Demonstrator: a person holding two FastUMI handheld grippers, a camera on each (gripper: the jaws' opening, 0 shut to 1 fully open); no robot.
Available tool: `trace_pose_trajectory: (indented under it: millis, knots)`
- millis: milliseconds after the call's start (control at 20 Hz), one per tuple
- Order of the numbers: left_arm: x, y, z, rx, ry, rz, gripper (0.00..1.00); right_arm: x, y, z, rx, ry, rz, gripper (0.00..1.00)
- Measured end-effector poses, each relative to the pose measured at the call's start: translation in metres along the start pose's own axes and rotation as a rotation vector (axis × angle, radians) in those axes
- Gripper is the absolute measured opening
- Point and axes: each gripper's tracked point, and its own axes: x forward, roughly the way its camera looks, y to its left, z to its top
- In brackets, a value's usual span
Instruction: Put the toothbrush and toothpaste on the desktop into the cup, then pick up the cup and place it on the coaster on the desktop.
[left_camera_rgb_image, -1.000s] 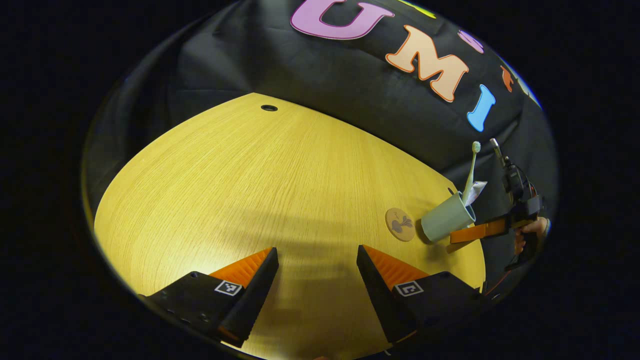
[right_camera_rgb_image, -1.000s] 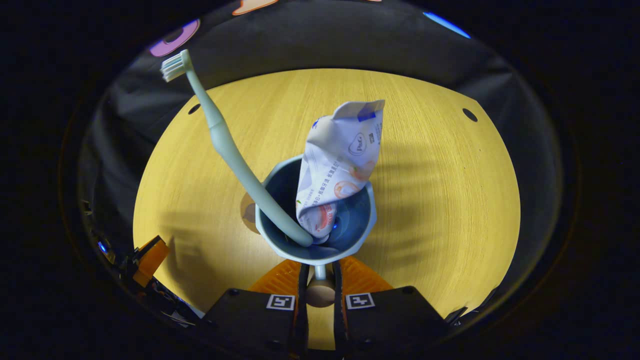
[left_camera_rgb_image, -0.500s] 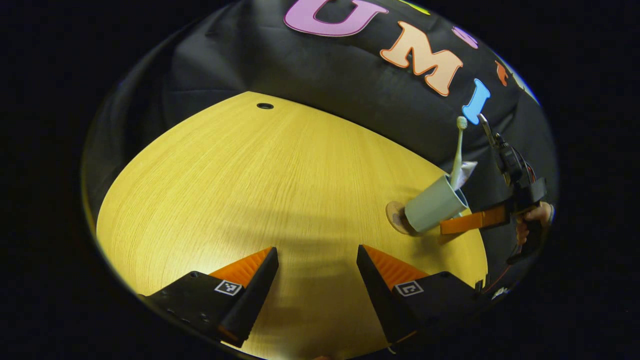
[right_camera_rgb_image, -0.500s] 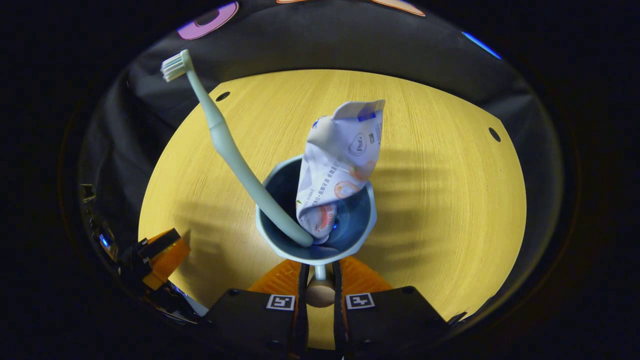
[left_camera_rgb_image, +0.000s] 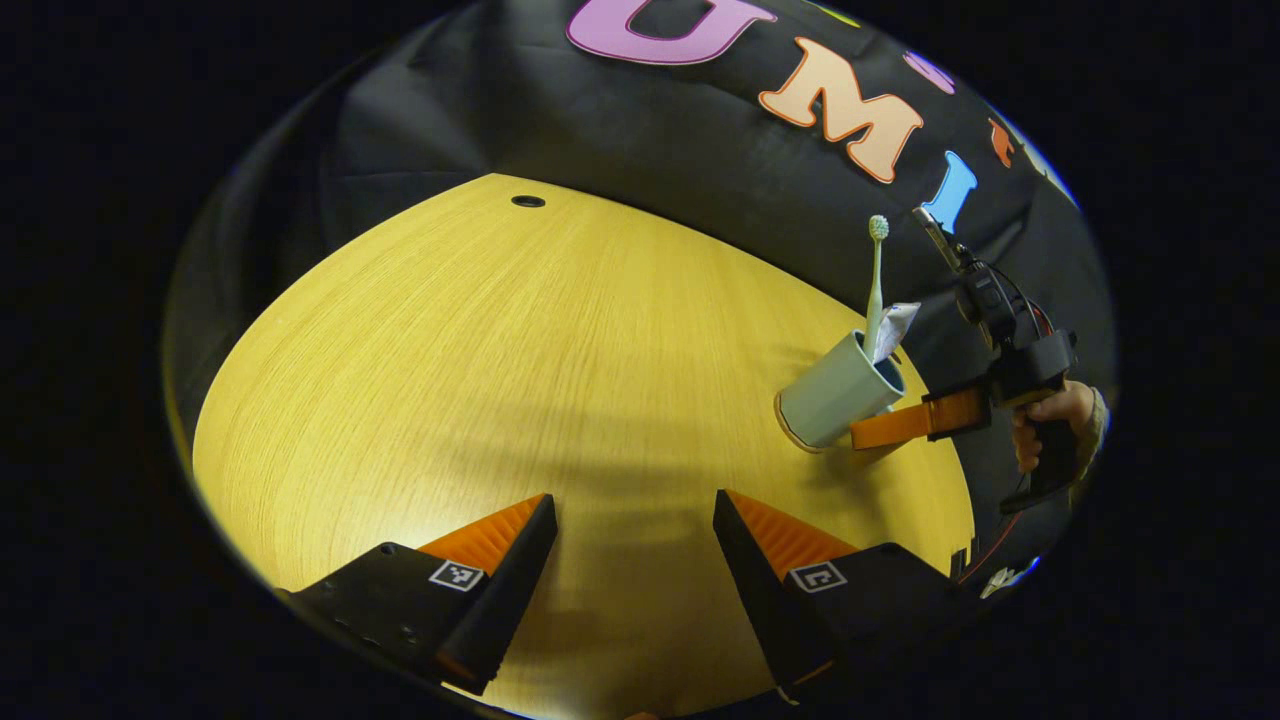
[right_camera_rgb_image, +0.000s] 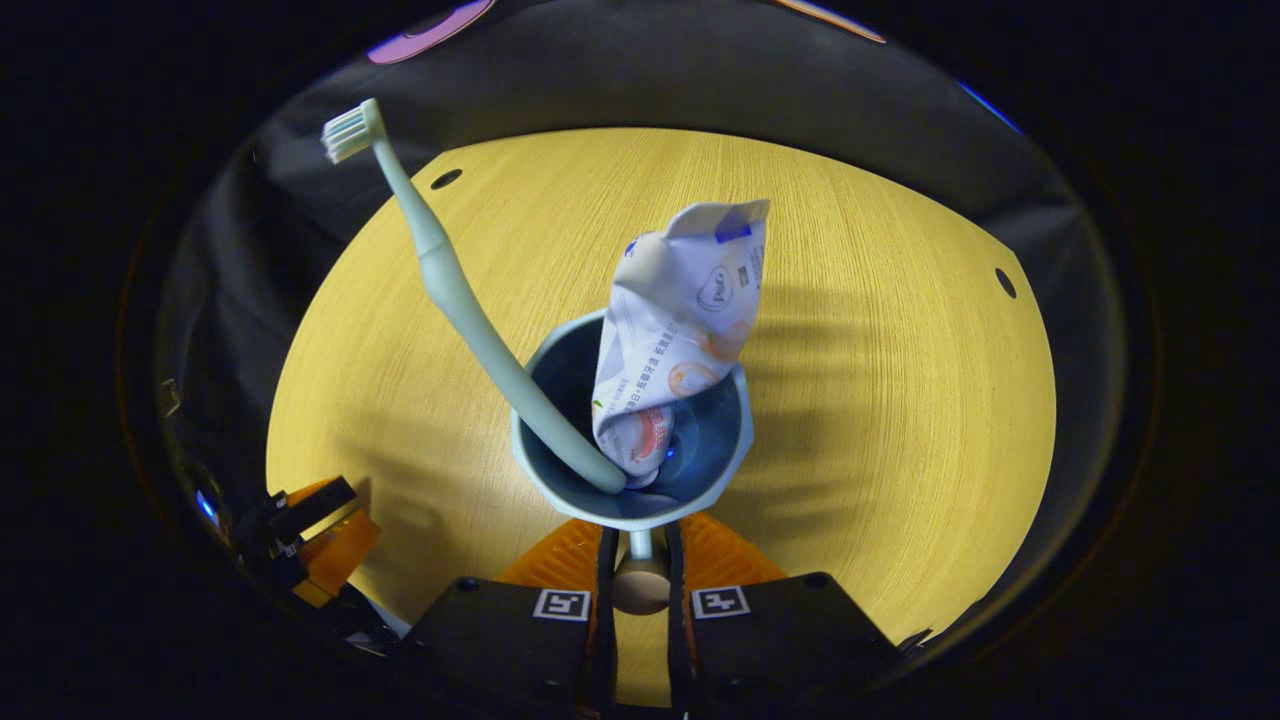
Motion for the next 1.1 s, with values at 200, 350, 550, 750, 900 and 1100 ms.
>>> trace_pose_trajectory:
  millis: [200, 350, 550, 750, 900, 1100]
  knots:
    - [0.007, 0.009, -0.002, -0.008, 0.003, 0.012, 0.94, -0.002, 0.002, 0.001, 0.016, 0.013, -0.001, 0.23]
    - [0.006, 0.003, -0.002, -0.002, 0.008, 0.003, 0.94, -0.002, 0.007, -0.003, 0.011, 0.008, 0.023, 0.27]
    - [0.006, -0.006, 0.003, 0.035, 0.008, -0.010, 0.94, -0.010, 0.014, -0.006, -0.015, -0.020, 0.061, 0.55]
    - [0.005, -0.018, 0.008, 0.098, 0.012, -0.031, 0.95, -0.018, 0.013, -0.014, -0.070, -0.065, 0.066, 0.88]
    - [0.006, -0.032, 0.015, 0.165, 0.021, -0.058, 0.94, -0.028, 0.012, -0.025, -0.047, -0.090, 0.089, 0.99]
    - [0.002, -0.050, 0.032, 0.311, 0.006, -0.068, 0.96, -0.049, -0.003, -0.033, 0.025, -0.166, 0.098, 1.00]
